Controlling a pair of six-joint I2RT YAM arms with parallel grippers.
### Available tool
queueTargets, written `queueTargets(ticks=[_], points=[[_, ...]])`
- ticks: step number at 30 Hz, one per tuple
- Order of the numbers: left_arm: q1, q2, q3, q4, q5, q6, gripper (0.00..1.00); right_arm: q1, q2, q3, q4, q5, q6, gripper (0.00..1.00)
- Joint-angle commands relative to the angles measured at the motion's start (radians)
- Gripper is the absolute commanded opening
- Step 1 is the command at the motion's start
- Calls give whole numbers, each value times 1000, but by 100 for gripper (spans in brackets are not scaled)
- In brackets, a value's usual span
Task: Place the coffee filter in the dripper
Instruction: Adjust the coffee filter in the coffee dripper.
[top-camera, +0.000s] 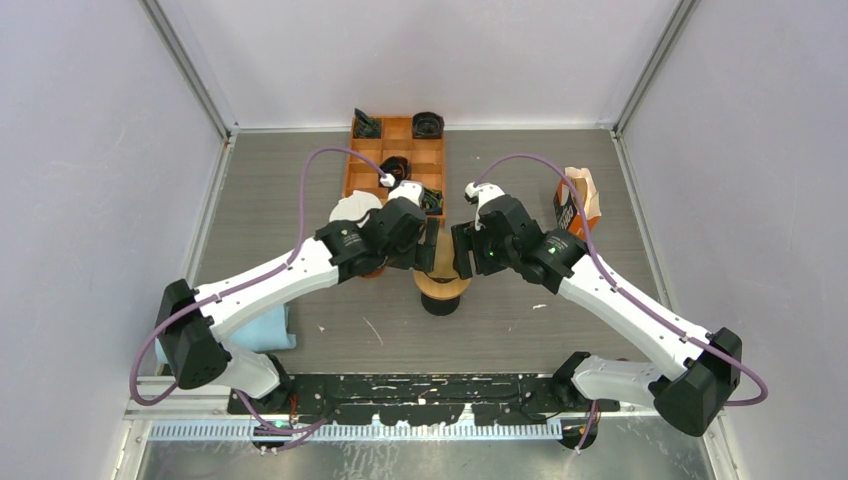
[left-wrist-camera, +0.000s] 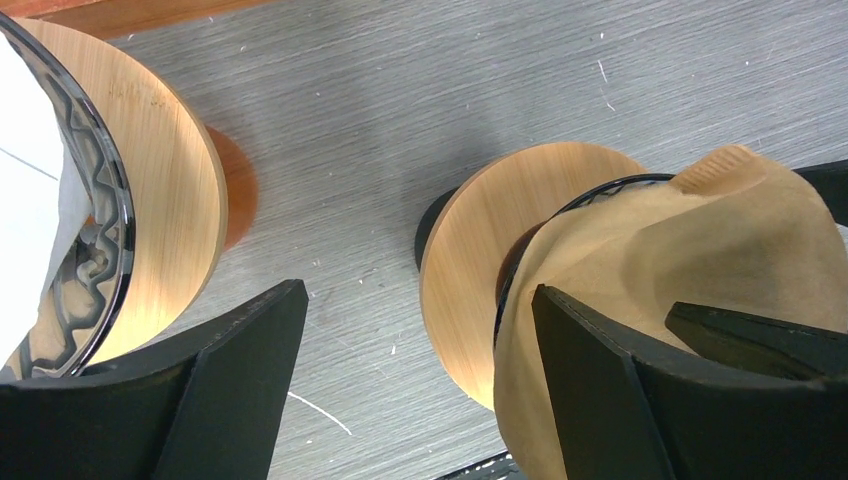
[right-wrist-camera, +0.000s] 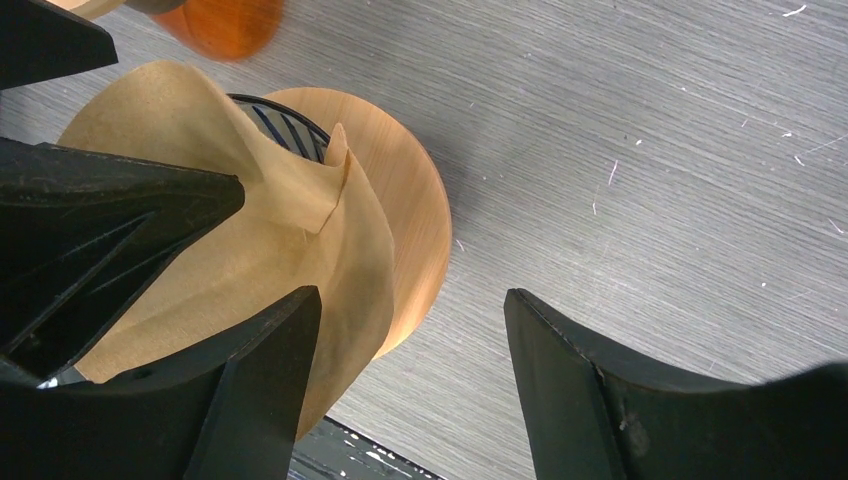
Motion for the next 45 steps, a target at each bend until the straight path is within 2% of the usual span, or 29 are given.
queueTargets(ticks=[1, 39, 41, 45], points=[[4, -24, -9, 15, -29, -22, 85, -9, 2, -1, 42, 4, -25, 74], [3, -58, -31, 58, 0, -25, 87, -12, -90, -35, 141, -56, 34, 74], [4, -65, -35, 64, 0, -25, 91, -13, -96, -36, 147, -53, 34, 74], [4, -74, -36, 70, 3, -26, 92, -14, -104, -47, 163, -51, 35, 74]])
